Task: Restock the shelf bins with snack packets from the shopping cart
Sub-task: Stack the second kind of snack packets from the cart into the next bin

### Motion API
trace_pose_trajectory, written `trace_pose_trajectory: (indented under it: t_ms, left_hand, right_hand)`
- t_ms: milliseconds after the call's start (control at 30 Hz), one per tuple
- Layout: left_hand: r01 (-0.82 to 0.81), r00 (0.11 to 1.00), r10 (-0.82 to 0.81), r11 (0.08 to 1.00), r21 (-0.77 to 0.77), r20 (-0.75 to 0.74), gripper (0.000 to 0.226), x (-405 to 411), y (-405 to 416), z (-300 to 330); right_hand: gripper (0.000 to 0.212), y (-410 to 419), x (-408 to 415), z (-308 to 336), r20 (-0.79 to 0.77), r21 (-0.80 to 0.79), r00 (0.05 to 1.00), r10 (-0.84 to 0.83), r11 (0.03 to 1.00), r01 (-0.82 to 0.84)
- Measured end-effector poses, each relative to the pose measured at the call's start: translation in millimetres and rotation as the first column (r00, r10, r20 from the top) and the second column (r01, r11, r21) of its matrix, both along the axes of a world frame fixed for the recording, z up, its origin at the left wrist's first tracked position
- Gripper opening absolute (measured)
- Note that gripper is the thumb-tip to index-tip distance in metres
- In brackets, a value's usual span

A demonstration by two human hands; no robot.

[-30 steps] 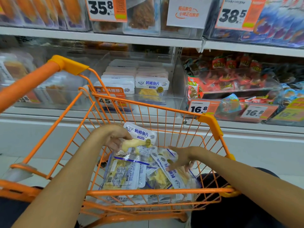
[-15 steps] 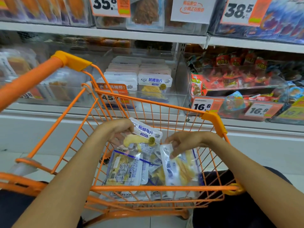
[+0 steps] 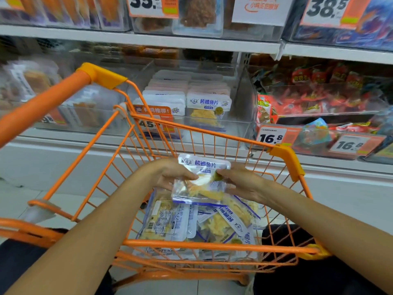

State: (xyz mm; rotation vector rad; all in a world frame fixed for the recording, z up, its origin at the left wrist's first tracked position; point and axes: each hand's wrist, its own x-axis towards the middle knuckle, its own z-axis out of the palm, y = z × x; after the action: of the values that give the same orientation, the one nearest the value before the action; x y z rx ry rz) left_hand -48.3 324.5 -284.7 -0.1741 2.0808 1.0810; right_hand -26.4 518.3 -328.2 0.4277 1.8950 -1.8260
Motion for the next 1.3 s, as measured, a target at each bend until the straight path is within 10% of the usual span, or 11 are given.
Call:
trace_pose_trajectory:
  t_ms: [133, 267, 567, 767, 967, 1133, 1300]
  left_hand:
    - [-0.024, 0.976, -0.010, 0.988, -0.152, -0.217, 0.021, 1, -7, 13]
    - [-0.110, 0.976, 0.083, 0.986, -0.128, -0.201, 0.024, -5, -13, 14]
    - [-0.085, 0.979, 0.063, 0.990, -0.109, -0.191, 0.016, -8, -16, 9]
    - [-0.071, 0.992, 0.061, 0.994, -0.085, -0.114, 0.045, -6, -15, 7]
    - [-0.132, 0.991, 0.133, 0.990, 0.047, -0.001, 0.059, -11, -24, 16]
    - [-0.141, 0.988, 0.138, 0.990, 0.033, 0.061, 0.020, -3, -24, 23]
    - [-0.219, 0.976, 0.214, 0.965, 0.142, 0.047, 0.023, 2, -11, 15]
  right_hand:
    - [0.054, 6, 7, -3, 0.131, 0.559, 0.940, 0.315, 0.760, -0.333]
    - [0.088, 10, 17, -19, 0.415, 0.625, 0.741, 0.528, 0.427, -0.654]
    - [0.097, 7, 24, -7, 0.535, 0.359, 0.698, 0.476, 0.620, -0.698]
    - [0.058, 5, 23, 12, 0.577, 0.727, 0.521, 0.629, -0.105, -0.678]
    - [0.027, 27, 8, 47, 0.258, 0.634, 0.561, 0.786, 0.300, -0.712]
    - [0.019, 28, 4, 45, -0.160, 0.461, 0.858, 0.488, 0.806, -0.372]
    - [0.030, 13, 2, 17, -0.136, 0.433, 0.972, 0.191, 0.894, -0.115]
